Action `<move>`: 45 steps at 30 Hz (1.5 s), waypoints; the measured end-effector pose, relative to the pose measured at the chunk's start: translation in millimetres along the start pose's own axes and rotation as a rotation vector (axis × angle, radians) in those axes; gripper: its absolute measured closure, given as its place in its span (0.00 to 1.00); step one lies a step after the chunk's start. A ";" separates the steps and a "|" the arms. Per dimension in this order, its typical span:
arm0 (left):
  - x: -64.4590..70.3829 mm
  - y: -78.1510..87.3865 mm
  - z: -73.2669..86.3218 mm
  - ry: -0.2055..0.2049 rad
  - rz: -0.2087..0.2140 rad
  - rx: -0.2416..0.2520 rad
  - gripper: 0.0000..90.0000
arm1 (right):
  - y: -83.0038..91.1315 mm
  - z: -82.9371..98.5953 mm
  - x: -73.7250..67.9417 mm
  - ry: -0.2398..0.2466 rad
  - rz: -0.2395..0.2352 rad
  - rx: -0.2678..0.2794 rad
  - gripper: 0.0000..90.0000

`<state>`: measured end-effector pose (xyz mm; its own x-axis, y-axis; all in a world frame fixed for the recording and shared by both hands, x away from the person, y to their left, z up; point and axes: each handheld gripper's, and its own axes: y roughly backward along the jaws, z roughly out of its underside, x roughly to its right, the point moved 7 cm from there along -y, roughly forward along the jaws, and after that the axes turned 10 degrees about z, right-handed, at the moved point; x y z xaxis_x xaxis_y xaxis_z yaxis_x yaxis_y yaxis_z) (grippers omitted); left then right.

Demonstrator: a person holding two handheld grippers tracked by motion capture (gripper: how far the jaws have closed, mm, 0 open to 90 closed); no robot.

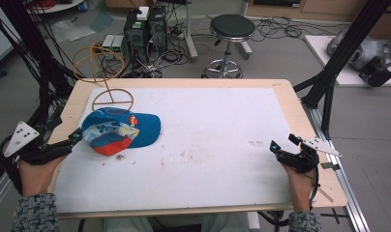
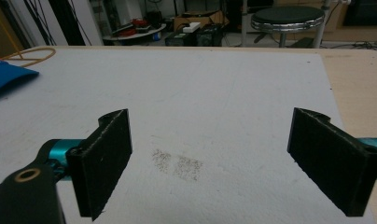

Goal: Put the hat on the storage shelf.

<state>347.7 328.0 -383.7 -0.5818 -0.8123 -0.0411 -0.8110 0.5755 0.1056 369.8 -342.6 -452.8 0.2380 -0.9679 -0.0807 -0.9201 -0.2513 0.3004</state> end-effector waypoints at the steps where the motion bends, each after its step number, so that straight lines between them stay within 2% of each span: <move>1: -0.1 -0.8 -0.2 -0.001 0.002 0.006 0.23 | 0.1 -0.1 -0.3 0.002 -0.003 0.001 0.14; 11: -8.7 -16.3 6.5 0.009 -0.017 0.006 0.24 | 6.6 2.0 0.0 0.022 -0.004 -0.006 0.14; 13: -9.2 -20.7 6.9 0.000 -0.024 -0.002 0.24 | 8.3 2.7 0.6 0.027 -0.005 -0.005 0.14; 16: -7.6 -28.2 5.9 -0.029 -0.022 -0.015 0.24 | 12.4 3.7 2.2 0.010 -0.012 0.000 0.14; 20: -8.3 -40.3 4.7 -0.082 -0.023 -0.043 0.25 | 20.5 5.3 3.8 -0.025 -0.032 0.008 0.14; 22: -10.6 -44.6 4.0 -0.088 -0.024 -0.039 0.24 | 25.5 5.4 5.6 -0.056 -0.048 0.021 0.14; 27: -12.2 -59.6 14.2 -0.069 0.002 -0.079 0.25 | 37.0 7.5 14.2 -0.089 -0.046 0.039 0.14; 30: -10.7 -64.9 17.0 -0.086 0.013 -0.094 0.26 | 40.2 8.4 16.2 -0.091 -0.038 0.039 0.14; 34: -3.2 -78.6 22.5 -0.133 0.065 -0.125 0.31 | 45.3 11.3 17.6 -0.085 -0.034 0.027 0.14; 36: -2.1 -82.6 25.3 -0.165 0.060 -0.155 0.31 | 47.6 11.9 19.2 -0.085 -0.027 0.026 0.14; 38: -2.2 -84.8 27.2 -0.175 0.059 -0.164 0.31 | 49.6 11.8 21.3 -0.091 -0.022 0.036 0.14; 41: -4.8 -85.4 29.2 -0.176 0.045 -0.175 0.31 | 51.1 12.7 23.1 -0.097 -0.019 0.033 0.14; 43: -11.8 -83.3 32.4 -0.158 0.023 -0.196 0.32 | 51.2 13.3 22.6 -0.091 -0.019 0.028 0.14; 45: -15.5 -82.3 33.7 -0.133 0.026 -0.192 0.34 | 51.6 13.6 22.6 -0.077 -0.015 0.025 0.14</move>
<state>421.4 296.3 -425.2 -0.6156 -0.7705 -0.1654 -0.7764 0.5570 0.2949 323.5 -377.4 -452.0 0.2279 -0.9608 -0.1582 -0.9244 -0.2645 0.2747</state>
